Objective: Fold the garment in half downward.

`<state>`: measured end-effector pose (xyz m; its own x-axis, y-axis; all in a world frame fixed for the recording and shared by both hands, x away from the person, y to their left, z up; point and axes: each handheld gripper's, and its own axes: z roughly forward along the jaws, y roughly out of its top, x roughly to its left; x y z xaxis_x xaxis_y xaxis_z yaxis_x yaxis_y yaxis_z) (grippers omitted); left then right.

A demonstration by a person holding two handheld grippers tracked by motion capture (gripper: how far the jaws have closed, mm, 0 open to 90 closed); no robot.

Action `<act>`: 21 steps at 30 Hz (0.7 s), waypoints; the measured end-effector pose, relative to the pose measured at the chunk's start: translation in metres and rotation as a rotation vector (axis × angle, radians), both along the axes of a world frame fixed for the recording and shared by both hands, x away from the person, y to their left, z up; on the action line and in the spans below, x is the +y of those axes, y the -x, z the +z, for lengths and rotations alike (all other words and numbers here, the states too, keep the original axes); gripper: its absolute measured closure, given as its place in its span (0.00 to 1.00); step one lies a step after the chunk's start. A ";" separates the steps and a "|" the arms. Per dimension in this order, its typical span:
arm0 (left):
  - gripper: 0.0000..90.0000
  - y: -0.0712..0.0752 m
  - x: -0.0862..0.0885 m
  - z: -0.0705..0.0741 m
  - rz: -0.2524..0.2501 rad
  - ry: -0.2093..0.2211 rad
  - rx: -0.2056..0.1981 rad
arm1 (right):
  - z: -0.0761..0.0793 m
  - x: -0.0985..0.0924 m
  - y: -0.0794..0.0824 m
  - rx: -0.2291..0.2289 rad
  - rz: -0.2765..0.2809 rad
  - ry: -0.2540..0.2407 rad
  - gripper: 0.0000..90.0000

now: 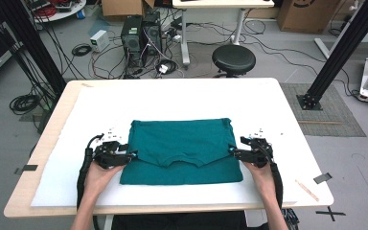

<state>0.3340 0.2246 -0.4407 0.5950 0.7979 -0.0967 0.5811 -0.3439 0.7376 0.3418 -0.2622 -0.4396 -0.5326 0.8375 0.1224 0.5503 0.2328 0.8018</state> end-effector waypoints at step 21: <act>0.94 0.011 -0.006 -0.006 -0.013 -0.041 -0.068 | -0.004 0.012 0.004 0.013 0.074 0.122 0.62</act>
